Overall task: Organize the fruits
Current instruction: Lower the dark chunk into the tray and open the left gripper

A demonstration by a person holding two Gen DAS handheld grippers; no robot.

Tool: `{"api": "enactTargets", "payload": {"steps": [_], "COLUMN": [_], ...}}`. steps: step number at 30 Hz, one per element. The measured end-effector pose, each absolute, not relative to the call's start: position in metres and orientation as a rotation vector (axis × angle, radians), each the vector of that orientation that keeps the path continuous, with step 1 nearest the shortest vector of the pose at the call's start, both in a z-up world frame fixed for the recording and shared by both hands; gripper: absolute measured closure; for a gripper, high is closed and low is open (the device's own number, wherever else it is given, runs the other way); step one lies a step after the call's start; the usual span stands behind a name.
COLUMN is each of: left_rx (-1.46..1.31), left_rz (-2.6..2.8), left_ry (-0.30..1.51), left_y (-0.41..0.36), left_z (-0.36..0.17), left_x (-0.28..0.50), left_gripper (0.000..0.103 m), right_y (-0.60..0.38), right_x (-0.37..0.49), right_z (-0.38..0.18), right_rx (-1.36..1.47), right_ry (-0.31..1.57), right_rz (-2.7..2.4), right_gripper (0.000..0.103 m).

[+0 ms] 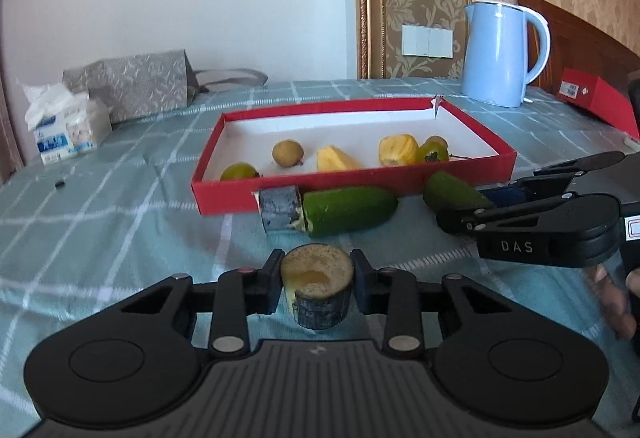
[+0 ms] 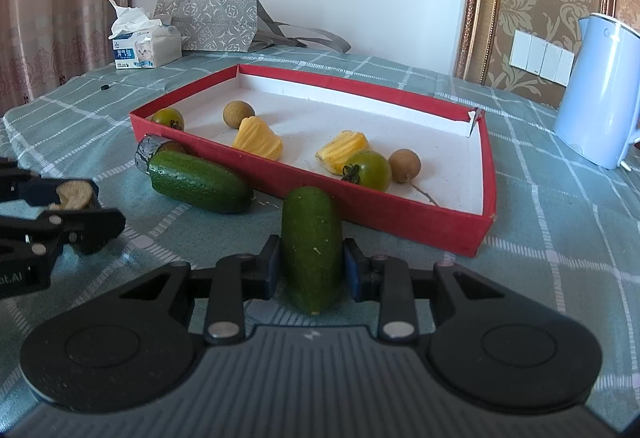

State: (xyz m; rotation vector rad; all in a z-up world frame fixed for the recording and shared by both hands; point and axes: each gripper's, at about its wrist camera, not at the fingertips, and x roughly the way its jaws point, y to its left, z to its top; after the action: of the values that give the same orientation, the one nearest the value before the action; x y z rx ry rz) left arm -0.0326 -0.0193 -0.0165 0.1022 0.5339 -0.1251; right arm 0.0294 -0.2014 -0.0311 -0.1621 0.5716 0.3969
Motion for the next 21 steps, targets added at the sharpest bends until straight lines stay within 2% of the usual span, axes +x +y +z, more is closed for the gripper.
{"api": "enactTargets", "payload": {"steps": [9, 15, 21], "left_rx": [0.12, 0.117, 0.103], "left_rz": [-0.117, -0.115, -0.063], "left_ry": [0.467, 0.427, 0.502], "left_y": [-0.016, -0.019, -0.019], "left_z": [0.008, 0.03, 0.02], "left_x": [-0.015, 0.033, 0.099], "left_gripper": [0.069, 0.069, 0.069], "right_y": [-0.202, -0.202, -0.202], "right_x": [0.029, 0.03, 0.03], "right_z": [-0.031, -0.031, -0.031], "right_rx": [-0.161, -0.159, -0.156], "right_ry": [0.572, 0.573, 0.574], "right_rz": [0.397, 0.398, 0.399], "right_gripper": [0.072, 0.072, 0.072]}}
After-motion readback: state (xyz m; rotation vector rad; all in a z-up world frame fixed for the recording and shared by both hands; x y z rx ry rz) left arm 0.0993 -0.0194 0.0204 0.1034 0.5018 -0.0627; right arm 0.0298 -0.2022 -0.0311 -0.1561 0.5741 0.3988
